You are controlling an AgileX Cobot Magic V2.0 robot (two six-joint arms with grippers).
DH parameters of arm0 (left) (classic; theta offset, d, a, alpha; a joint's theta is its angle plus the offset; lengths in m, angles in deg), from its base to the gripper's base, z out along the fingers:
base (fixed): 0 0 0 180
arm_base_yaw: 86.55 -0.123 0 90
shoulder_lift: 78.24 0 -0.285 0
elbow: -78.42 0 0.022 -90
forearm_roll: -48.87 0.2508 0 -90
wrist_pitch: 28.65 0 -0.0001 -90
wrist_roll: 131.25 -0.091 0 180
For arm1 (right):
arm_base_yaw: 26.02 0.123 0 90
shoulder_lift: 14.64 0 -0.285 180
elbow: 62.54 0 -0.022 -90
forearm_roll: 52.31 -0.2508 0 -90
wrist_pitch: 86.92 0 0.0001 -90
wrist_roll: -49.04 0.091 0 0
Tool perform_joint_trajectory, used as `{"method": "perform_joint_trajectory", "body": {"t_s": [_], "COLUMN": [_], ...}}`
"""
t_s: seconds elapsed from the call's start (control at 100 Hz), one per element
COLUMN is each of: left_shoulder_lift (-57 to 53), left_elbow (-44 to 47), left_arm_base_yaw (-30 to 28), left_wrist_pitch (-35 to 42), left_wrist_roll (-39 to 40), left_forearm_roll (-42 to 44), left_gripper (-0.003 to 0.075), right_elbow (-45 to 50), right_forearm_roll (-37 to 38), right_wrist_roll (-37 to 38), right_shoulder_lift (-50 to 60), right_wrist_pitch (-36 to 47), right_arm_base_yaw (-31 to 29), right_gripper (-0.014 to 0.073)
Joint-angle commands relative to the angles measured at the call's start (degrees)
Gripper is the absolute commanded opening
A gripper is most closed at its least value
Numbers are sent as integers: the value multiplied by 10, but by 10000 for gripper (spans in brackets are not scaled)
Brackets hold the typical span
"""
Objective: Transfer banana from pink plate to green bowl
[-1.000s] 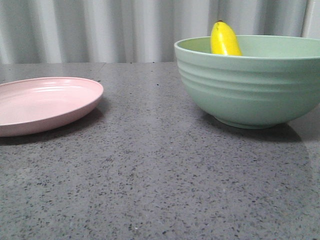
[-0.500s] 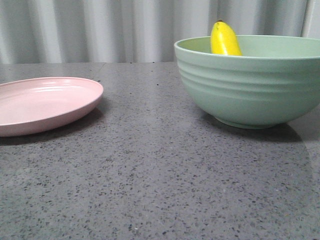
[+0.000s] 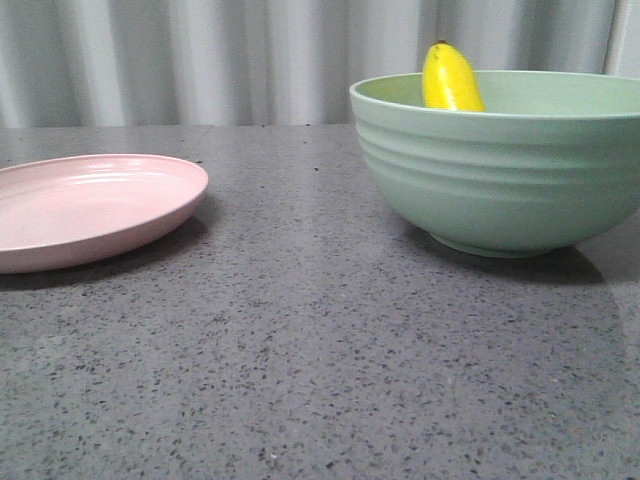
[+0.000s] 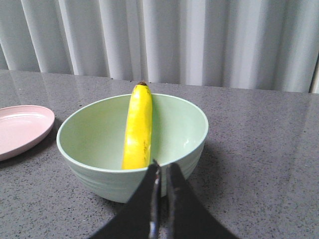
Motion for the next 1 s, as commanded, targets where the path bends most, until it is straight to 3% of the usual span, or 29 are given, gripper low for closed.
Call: {"method": "perform_joint_trajectory", "body": {"t_s": [0.0,0.15,0.99], "left_shoulder_lift": [-18,-18,-18], "left_elbow": [15,15,14], "left_arm_base_yaw": [-30,-37,-33], "left_wrist_pitch": [-7,-132,-128], "left_wrist_roll": [-1,3,2], "left_forearm_roll": [-6,-6,-6], "left_gripper": [-19,-19,-18], "right_elbow": [-13,-13,-13], "right_forearm_roll": [6,6,6], "right_wrist_roll": [-3,-3,-3], "right_shoulder_lift": [-7,-7,-7], "right_wrist_pitch": [41,41,41], "right_arm_base_yaw": [-2,-2,-2], "right_gripper": [-79,-80,-80]}}
